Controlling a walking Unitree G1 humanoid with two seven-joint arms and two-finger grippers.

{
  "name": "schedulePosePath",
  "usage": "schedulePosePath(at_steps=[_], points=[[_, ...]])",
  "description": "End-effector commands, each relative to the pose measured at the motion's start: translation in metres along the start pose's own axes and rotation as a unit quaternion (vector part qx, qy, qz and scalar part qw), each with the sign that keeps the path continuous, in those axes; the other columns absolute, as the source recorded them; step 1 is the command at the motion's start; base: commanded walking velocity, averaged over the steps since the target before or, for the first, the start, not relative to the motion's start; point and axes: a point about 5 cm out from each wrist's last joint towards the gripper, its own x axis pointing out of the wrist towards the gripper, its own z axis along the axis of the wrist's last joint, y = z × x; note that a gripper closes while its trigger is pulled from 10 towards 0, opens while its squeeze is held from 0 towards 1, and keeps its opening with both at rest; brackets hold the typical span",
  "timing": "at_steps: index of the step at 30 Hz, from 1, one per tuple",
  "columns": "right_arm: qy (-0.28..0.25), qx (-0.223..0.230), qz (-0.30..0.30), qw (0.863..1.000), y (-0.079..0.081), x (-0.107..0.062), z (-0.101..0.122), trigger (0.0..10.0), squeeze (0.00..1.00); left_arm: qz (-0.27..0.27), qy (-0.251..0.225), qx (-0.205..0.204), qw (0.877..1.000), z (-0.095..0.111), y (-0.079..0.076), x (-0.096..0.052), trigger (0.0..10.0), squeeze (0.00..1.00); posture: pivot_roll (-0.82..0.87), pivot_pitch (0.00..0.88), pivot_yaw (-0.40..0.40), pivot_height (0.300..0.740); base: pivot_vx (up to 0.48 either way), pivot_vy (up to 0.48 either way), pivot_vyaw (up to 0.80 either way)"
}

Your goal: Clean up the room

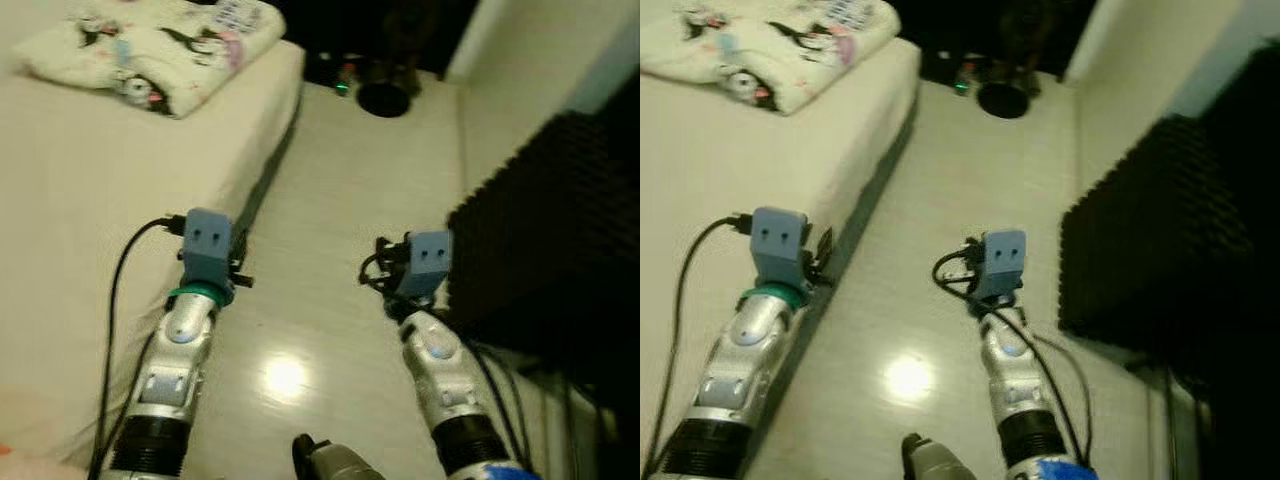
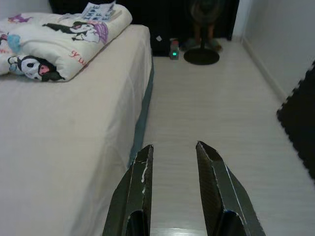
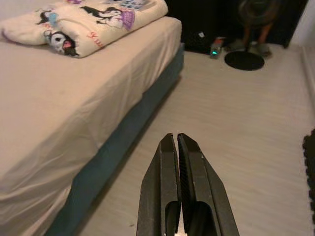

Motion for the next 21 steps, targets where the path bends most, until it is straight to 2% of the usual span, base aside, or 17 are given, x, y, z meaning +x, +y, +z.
schedulePosePath(at_steps=[1, 21], points=[[0.01, 0.004, -0.013, 1.0, -0.0071, -0.0043, -0.0053, 10.0, 0.0, -0.006, 0.012, -0.007, 1.0, -0.0057, -0.0047, -0.0009, 10.0, 0.0, -0.04, 0.081, -0.021, 0.74, 0.0, 0.0, -0.77], [0.01, 0.002, -0.014, 1.0, -0.0064, -0.0022, -0.0053, 10.0, 0.0, -0.008, 0.015, 0.002, 1.0, -0.0086, -0.0018, -0.0001, 10.0, 0.0, -0.04, 0.076, -0.003, 0.74, 0.0, 0.0, -0.78]])
